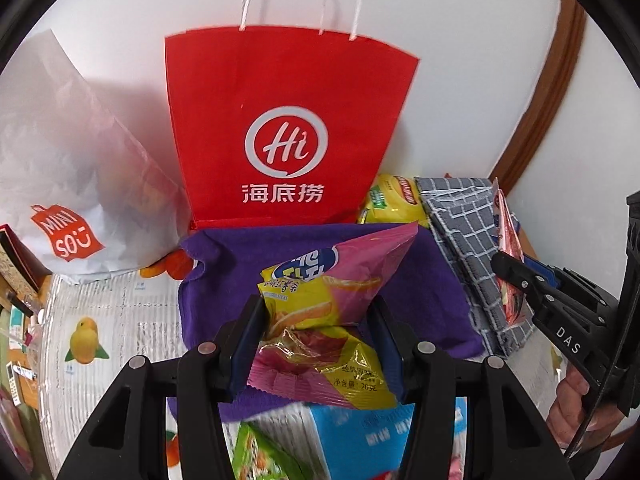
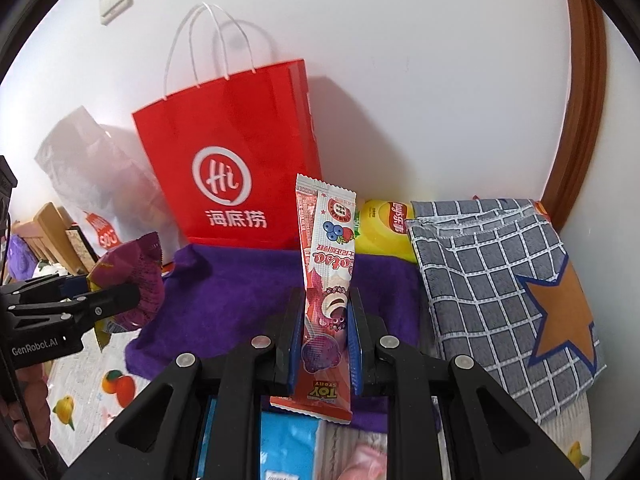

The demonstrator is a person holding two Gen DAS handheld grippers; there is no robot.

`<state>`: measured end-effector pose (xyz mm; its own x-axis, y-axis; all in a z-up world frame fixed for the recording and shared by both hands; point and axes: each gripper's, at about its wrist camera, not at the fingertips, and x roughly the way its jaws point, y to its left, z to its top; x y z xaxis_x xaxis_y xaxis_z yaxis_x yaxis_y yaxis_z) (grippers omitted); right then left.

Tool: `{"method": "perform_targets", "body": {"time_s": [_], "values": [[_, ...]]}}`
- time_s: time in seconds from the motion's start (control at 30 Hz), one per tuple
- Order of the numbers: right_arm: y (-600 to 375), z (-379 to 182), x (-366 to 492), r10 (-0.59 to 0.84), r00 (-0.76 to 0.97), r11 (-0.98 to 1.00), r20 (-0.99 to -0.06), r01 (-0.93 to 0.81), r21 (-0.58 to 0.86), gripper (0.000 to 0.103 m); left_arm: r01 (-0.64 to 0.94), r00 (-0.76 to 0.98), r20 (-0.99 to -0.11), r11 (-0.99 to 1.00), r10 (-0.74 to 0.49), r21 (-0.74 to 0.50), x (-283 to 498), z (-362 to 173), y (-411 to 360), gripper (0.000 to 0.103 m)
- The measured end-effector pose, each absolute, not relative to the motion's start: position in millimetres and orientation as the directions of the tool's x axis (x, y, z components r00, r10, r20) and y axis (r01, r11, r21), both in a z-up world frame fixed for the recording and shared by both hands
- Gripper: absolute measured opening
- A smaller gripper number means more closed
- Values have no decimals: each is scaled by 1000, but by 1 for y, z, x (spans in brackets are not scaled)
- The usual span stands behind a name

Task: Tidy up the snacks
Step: 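Carry both packets over the purple towel with both grippers, then open both grippers to drop the packets onto the purple towel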

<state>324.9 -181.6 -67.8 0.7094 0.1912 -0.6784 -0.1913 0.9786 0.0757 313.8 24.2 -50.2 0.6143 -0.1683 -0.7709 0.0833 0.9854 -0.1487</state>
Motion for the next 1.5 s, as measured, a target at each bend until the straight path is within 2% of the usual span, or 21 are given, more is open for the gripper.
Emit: {"method": "perform_targets", "body": {"time_s": [0.37, 0.8, 1.5], "values": [[-190, -118, 370, 168, 643, 983, -747, -166, 78, 20, 70, 554, -817, 987, -159, -145, 352, -99, 28, 50], [-188, -161, 390, 134, 563, 985, -816, -168, 45, 20, -14, 531, -838, 987, -127, -158, 365, -123, 53, 50], [-182, -175, 398, 140, 544, 980, -827, -195, 37, 21, 9, 505, -852, 988, -138, -155, 373, -133, 41, 45]]}}
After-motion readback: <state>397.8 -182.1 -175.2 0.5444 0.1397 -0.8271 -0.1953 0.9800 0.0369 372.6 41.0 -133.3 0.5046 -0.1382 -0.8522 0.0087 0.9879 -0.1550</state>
